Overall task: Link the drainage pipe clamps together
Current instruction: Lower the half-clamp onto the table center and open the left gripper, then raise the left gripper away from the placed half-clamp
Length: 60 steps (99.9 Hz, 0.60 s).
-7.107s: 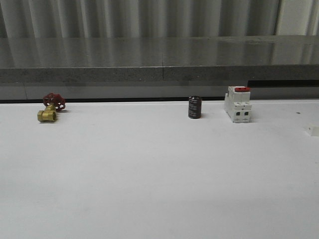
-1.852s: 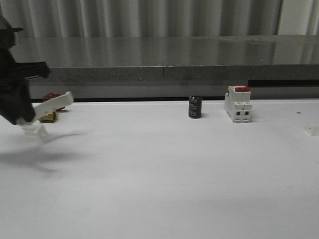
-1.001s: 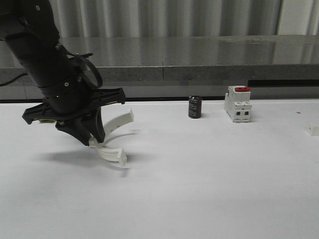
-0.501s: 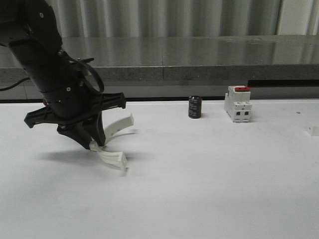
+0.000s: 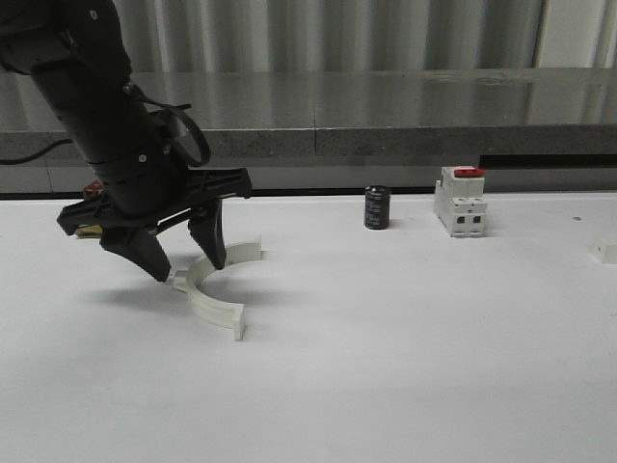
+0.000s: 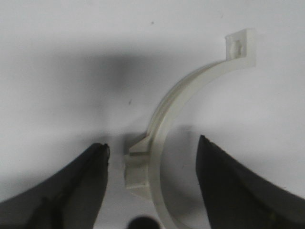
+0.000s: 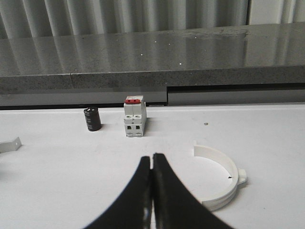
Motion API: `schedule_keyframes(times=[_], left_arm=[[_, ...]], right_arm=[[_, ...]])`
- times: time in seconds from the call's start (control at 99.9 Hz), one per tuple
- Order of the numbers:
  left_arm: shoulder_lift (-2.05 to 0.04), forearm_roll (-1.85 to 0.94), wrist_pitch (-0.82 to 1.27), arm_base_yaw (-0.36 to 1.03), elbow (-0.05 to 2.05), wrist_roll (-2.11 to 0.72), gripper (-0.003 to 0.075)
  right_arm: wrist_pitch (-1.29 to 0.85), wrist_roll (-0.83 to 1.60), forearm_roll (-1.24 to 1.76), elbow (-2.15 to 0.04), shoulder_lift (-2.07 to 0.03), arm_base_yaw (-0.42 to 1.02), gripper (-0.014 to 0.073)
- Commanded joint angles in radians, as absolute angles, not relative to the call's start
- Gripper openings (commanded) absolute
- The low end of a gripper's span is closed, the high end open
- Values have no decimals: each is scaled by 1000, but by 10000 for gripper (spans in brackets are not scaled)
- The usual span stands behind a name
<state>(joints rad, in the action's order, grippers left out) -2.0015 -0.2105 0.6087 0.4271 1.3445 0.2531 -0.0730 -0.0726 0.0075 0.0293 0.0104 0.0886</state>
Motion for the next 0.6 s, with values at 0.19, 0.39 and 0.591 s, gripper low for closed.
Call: schedule_keyframes(times=[0.19, 0.39, 0.591], left_arm=[[-1879, -146, 592, 435, 1374, 261, 462], [-1697, -75, 516, 393, 1286, 261, 462], [-1448, -65, 424, 252, 1104, 189, 462]], right_arm=[[10, -68, 7, 9, 29, 84, -67], [10, -68, 7, 9, 29, 84, -67], [10, -68, 7, 9, 29, 84, -67]])
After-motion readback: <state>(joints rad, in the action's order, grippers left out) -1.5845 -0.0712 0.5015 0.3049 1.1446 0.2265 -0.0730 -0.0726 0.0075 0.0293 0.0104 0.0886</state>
